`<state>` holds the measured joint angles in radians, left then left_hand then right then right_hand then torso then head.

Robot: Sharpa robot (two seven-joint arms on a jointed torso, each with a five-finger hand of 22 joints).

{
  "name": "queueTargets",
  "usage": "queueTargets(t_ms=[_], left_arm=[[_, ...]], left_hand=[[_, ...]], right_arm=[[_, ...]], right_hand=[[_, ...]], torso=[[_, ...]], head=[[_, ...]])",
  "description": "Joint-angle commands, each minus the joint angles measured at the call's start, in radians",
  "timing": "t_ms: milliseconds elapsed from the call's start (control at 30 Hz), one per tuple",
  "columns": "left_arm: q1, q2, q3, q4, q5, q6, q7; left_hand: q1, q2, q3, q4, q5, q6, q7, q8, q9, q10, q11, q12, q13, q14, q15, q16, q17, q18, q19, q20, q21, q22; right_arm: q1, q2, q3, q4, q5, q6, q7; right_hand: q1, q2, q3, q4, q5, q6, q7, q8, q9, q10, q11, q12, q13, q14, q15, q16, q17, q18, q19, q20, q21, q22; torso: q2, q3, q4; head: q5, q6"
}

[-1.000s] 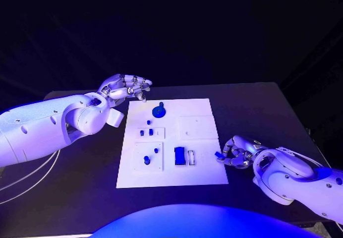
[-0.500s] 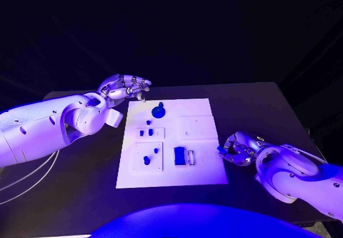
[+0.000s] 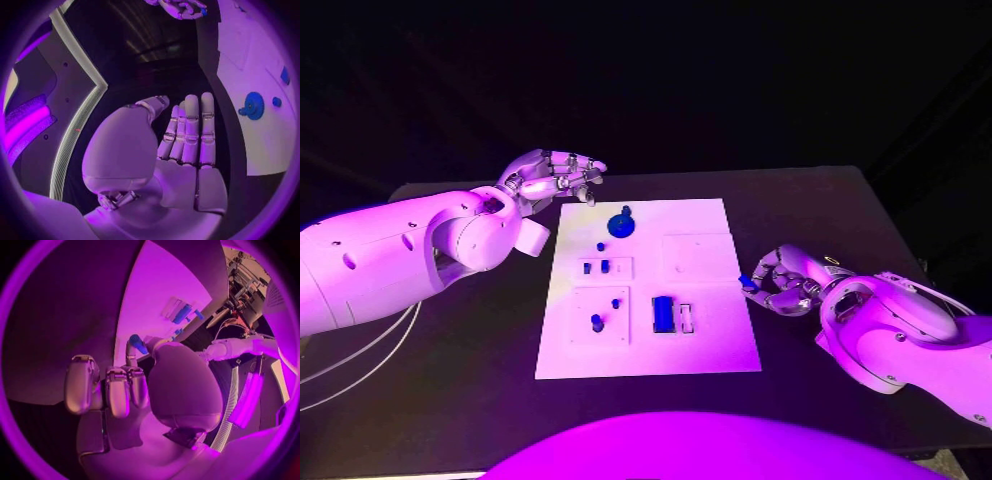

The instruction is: Assemble the parts on the task board

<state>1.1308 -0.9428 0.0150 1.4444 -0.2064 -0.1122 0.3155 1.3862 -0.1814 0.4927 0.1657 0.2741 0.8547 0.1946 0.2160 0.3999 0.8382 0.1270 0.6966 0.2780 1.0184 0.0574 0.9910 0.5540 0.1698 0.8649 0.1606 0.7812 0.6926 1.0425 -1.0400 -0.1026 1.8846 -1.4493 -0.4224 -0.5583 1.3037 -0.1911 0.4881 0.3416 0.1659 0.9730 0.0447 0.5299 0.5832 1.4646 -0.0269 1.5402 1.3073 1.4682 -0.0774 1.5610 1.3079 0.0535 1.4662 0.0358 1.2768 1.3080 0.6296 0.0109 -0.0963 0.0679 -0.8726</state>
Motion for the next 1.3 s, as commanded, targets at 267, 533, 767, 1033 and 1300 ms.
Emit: queueTargets(t_ms=[267,533,767,1033,1300], left_arm=[[0.000,0.004,0.001,0.002,-0.001,0.015,0.003],[0.000,0.010,0.001,0.001,-0.002,0.018,0.001],[0.000,0.012,0.001,0.002,-0.004,0.018,0.004],[0.000,0.014,0.001,0.001,-0.004,0.021,0.004],[0.000,0.015,0.001,0.000,-0.004,0.023,0.003]], left_hand=[[0.000,0.001,0.000,0.006,0.001,-0.004,-0.001,0.002,-0.001,-0.008,0.000,0.004,-0.001,-0.006,0.003,0.002,0.001,0.014,0.007,0.001,-0.006,-0.002],[0.001,0.002,0.000,0.008,0.001,-0.004,-0.001,0.002,-0.001,-0.008,0.000,0.005,-0.001,-0.006,0.003,0.002,0.001,0.014,0.008,0.001,-0.008,-0.003],[0.000,0.003,-0.001,0.011,0.001,-0.008,0.000,0.001,-0.002,-0.009,0.000,0.005,-0.002,-0.006,0.003,0.002,0.001,0.013,0.010,0.001,-0.010,-0.005],[0.000,0.003,-0.002,0.011,0.001,-0.008,0.000,0.001,-0.002,-0.009,0.001,0.005,-0.002,-0.006,0.003,0.002,0.001,0.013,0.010,0.001,-0.010,-0.005],[-0.003,0.005,-0.003,0.017,0.002,-0.008,0.000,0.001,-0.002,-0.009,0.001,0.005,-0.003,-0.006,0.004,0.002,0.001,0.013,0.011,0.002,-0.013,-0.007]], right_arm=[[0.000,0.059,-0.002,-0.008,0.120,0.038,0.011],[-0.027,0.126,-0.004,-0.028,0.196,0.050,0.032],[-0.035,0.155,-0.004,-0.051,0.214,0.061,0.030],[-0.041,0.183,-0.006,-0.064,0.228,0.064,0.031],[-0.049,0.201,-0.007,-0.073,0.232,0.069,0.032]], right_hand=[[-0.053,0.003,0.122,-0.098,-0.001,0.000,0.008,0.003,0.005,0.088,0.007,-0.001,0.239,0.095,-0.003,-0.004,0.228,-0.003,0.032,-0.007,-0.005,0.195],[-0.128,0.002,0.105,-0.064,-0.006,0.004,0.012,0.002,0.009,0.089,0.011,0.001,0.241,0.095,0.001,-0.004,0.228,-0.002,0.031,-0.004,-0.009,0.194],[-0.155,-0.001,0.083,-0.057,-0.006,0.006,0.013,0.000,0.010,0.089,0.012,0.001,0.241,0.095,0.001,-0.004,0.228,-0.001,0.030,-0.003,-0.013,0.193],[-0.181,-0.006,0.053,-0.055,-0.007,0.007,0.014,-0.003,0.011,0.088,0.013,-0.001,0.240,0.095,0.002,-0.004,0.227,-0.001,0.029,-0.003,-0.017,0.192],[-0.196,-0.005,0.036,-0.053,-0.008,0.009,0.014,-0.003,0.012,0.089,0.013,0.001,0.242,0.096,0.003,-0.004,0.229,-0.001,0.030,-0.002,-0.015,0.193]], torso=[[0.001,0.0003,-0.0017],[0.000,0.0006,-0.0009],[0.000,-0.0009,-0.0020],[0.000,0.0011,-0.0012],[0.000,0.0005,-0.0012]], head=[[0.000,0.000],[0.002,0.000],[0.001,0.000],[0.001,0.000],[0.003,0.000]])
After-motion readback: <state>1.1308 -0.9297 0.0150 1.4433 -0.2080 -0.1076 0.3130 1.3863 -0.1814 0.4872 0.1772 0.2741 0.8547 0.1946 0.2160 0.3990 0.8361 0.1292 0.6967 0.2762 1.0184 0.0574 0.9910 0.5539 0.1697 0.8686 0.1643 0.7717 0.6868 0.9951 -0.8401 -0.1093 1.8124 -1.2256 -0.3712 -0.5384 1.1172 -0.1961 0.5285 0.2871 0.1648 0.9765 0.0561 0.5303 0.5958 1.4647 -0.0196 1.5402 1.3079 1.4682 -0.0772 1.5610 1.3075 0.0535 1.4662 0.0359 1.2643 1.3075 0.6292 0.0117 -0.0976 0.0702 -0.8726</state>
